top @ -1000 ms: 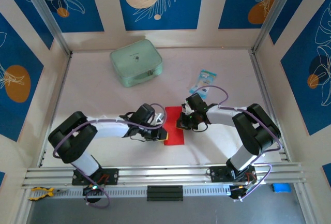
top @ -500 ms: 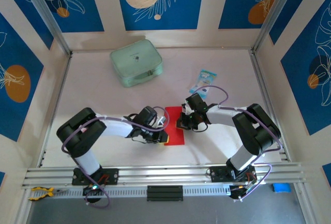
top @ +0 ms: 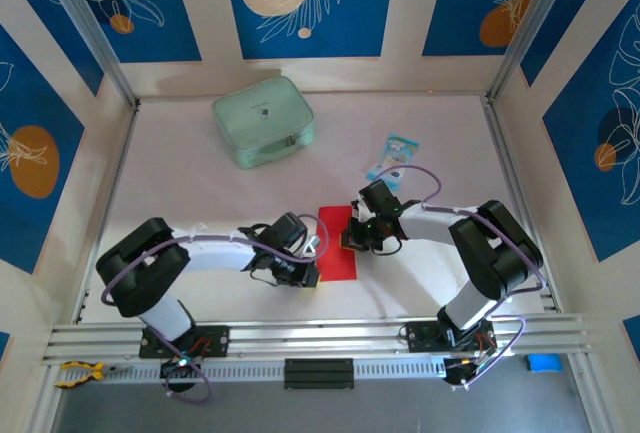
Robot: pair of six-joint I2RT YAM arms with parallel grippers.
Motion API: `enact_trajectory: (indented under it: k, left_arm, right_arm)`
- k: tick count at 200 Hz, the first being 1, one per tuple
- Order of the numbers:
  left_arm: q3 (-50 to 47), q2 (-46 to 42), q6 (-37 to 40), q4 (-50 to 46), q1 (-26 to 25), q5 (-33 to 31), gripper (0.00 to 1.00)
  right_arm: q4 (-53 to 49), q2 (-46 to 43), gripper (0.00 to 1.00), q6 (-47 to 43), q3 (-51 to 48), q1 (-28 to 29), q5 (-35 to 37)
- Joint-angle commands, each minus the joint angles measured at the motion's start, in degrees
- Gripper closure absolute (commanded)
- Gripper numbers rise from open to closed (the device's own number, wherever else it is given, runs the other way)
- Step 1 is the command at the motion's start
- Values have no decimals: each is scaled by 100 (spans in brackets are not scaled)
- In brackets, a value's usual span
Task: Fold a paper plane with a square sheet of paper (pick it up from the middle)
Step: First fold the square sheet of paper in half at the center of the table.
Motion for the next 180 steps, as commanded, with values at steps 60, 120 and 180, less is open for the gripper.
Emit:
enact_trajectory:
  k: [60,120,180]
  left_arm:
    - [858,-217,49,-131,658,-376,87]
    - [1707,963,236,261,1110,24,88]
    - [1615,1556,319,904,1358,662,87]
  right_arm:
    - [-856,173,98,-373,-28,0,302]
    - [-839,154,98,-409,-28,-61,186]
    - [-872,132,98,-375,-50,-87,185]
